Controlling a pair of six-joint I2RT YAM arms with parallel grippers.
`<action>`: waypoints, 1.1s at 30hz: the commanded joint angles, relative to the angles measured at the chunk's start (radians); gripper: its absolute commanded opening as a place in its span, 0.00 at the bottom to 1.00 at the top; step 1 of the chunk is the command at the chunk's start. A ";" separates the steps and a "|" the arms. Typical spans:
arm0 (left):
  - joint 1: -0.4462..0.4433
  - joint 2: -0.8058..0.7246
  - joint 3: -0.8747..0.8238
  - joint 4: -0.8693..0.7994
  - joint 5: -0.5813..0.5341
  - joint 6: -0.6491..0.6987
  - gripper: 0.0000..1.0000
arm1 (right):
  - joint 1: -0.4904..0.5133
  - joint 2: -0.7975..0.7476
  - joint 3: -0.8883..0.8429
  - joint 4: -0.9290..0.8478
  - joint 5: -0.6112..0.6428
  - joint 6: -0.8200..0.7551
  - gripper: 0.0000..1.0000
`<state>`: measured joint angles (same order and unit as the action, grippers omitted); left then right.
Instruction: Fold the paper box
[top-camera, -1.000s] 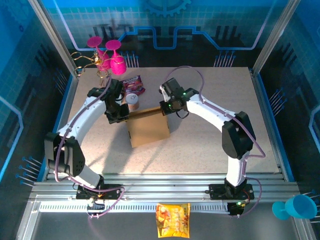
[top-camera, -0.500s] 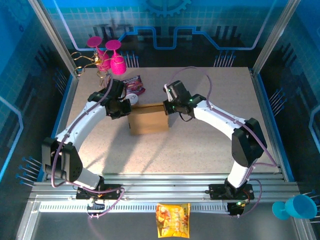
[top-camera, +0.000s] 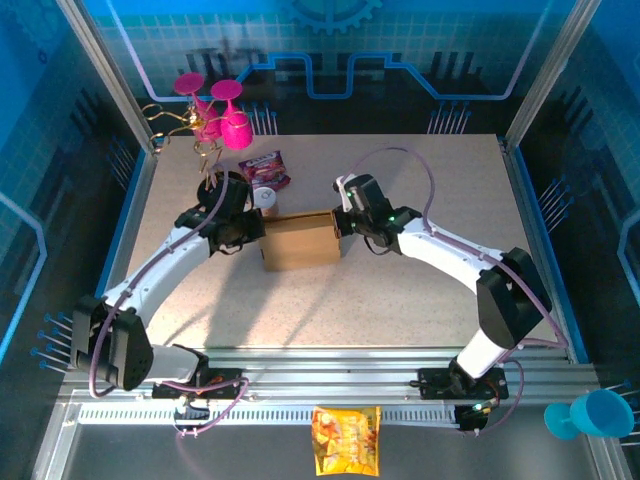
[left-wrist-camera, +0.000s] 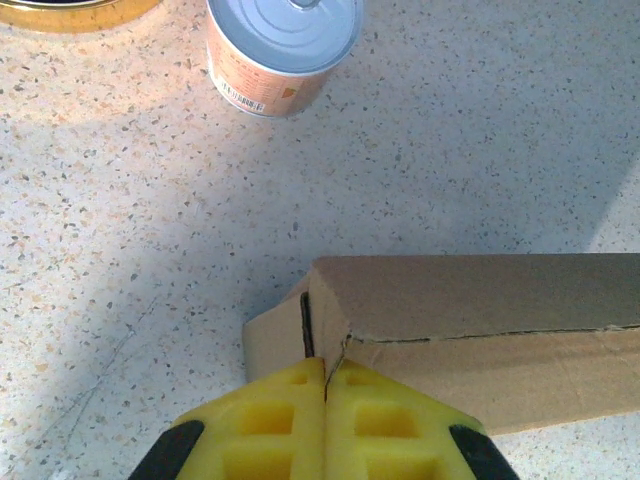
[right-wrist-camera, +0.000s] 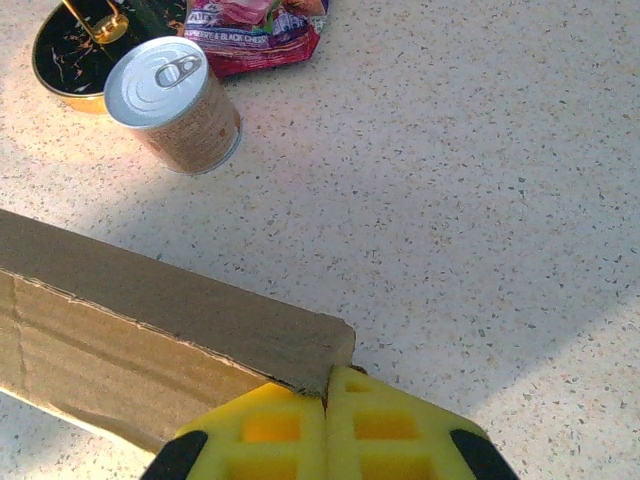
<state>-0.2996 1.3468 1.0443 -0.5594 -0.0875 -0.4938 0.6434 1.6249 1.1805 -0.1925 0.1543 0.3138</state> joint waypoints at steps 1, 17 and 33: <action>-0.008 -0.041 -0.046 0.021 -0.044 0.019 0.00 | 0.023 -0.039 -0.035 0.024 0.017 0.002 0.00; -0.093 -0.105 -0.137 0.049 -0.199 0.020 0.00 | 0.049 -0.149 -0.070 -0.092 0.014 0.138 0.32; -0.144 -0.102 -0.142 0.041 -0.255 0.044 0.00 | -0.066 -0.151 -0.010 -0.102 -0.246 1.011 0.76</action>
<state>-0.4335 1.2526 0.9279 -0.4877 -0.3161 -0.4690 0.5941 1.4536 1.1606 -0.3428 0.0113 1.0389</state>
